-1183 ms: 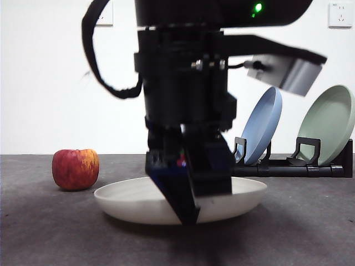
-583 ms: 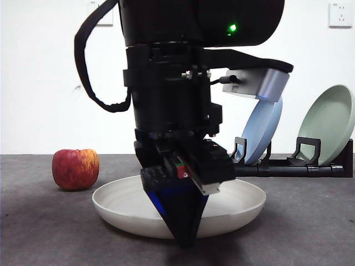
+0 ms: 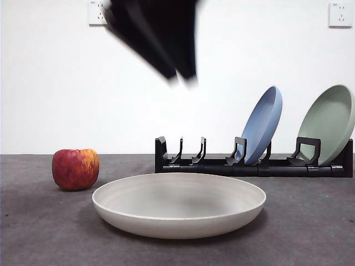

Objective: Take the yellow plate from the plate rack,put the plate on the table,take the apple from the table,put the apple in the plate

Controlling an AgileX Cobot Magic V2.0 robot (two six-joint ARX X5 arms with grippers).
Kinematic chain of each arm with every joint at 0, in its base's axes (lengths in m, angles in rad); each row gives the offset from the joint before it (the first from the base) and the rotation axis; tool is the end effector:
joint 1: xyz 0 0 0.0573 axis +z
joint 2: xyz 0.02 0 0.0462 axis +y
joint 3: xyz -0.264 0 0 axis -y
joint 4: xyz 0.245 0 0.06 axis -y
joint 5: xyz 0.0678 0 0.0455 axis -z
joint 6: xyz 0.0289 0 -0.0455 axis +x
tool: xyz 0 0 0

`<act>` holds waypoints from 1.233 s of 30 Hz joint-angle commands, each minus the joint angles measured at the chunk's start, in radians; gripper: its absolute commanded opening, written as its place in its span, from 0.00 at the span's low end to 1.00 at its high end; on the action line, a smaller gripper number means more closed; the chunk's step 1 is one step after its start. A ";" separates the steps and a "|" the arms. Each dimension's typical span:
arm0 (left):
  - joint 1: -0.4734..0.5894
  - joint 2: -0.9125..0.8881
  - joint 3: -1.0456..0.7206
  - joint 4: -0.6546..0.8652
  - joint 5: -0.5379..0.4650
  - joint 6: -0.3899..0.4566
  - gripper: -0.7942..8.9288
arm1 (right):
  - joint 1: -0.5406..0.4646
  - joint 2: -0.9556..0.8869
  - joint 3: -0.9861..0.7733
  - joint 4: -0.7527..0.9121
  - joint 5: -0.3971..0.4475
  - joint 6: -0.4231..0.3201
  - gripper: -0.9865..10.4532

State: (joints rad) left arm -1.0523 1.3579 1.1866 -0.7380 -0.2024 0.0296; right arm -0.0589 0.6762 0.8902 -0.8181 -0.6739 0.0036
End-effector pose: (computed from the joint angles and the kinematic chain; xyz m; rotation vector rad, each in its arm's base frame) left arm 0.1413 -0.2359 0.3031 0.5758 0.7468 -0.8014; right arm 0.1160 0.0112 0.3280 0.2232 0.5739 0.5950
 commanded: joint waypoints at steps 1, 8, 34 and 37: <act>0.039 -0.141 -0.005 0.007 -0.008 -0.084 0.27 | 0.001 0.015 0.003 0.040 -0.047 0.030 0.56; 0.142 -0.469 -0.005 -0.001 -0.012 -0.161 0.07 | 0.087 0.108 0.012 0.196 -0.121 0.102 0.56; 0.144 -0.805 -0.005 -0.357 -0.166 -0.328 0.07 | 0.748 1.231 0.939 0.121 0.314 -0.084 0.56; 0.144 -0.849 -0.005 -0.426 -0.166 -0.360 0.07 | 0.769 1.364 1.057 0.079 0.340 -0.093 0.59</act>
State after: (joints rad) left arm -0.9115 0.5182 1.1870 -1.1568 -0.3637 -0.3012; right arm 0.7032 2.0022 1.9209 -0.7364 -0.3378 -0.0669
